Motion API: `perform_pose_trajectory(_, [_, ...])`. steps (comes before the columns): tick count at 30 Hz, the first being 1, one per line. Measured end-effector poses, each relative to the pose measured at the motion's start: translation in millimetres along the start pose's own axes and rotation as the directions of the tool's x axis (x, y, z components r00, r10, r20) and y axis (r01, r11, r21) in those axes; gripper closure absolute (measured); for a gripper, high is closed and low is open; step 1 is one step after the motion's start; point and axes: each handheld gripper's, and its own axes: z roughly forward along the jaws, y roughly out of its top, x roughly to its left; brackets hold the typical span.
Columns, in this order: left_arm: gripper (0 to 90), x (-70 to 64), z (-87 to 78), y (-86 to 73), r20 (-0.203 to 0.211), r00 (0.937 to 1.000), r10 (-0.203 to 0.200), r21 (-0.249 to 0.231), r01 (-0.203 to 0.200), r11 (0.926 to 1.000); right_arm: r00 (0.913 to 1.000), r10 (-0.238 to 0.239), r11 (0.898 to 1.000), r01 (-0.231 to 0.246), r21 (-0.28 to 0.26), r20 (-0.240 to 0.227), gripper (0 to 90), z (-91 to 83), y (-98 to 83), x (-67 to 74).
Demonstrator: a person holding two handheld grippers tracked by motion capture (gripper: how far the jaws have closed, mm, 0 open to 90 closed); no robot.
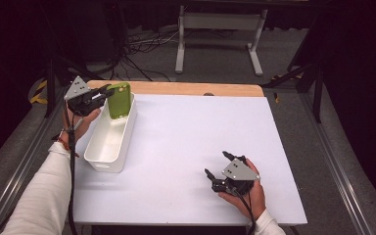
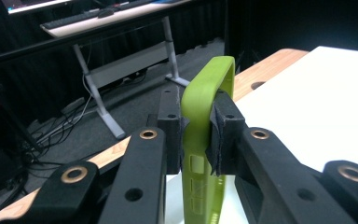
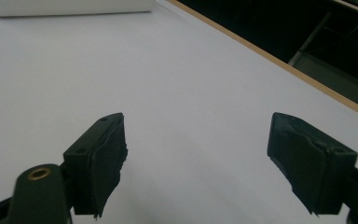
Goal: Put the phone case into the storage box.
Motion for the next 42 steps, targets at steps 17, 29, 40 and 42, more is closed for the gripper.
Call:
perform_pose_trajectory(17, [77.6,15.4,29.0,-19.5,0.014,0.999,-0.043,0.014,0.043,0.999,1.0,0.002,1.0,-0.002,0.025,-0.007,20.8,-0.9,-3.7,2.0])
perform_pose_trajectory(29, [71.3,18.6,32.3,-16.0,-0.086,0.9963,-0.011,0.103,0.02,0.9945,0.9989,-0.001,1.0,0.001,0.011,-0.047,21.2,-1.2,-2.9,4.0])
perform_pose_trajectory(40, [65.6,20.6,39.3,-16.8,-0.123,0.9924,0.0,0.113,0.014,0.9935,0.9989,-0.004,1.0,0.005,0.007,-0.048,21.1,-0.7,-2.3,4.0])
perform_pose_trajectory(42, [63.2,20.9,41.2,-18.4,-0.132,0.9912,-0.008,0.117,0.023,0.9928,0.9988,-0.006,1.0,0.006,0.011,-0.048,21.1,-0.6,-2.6,3.8])
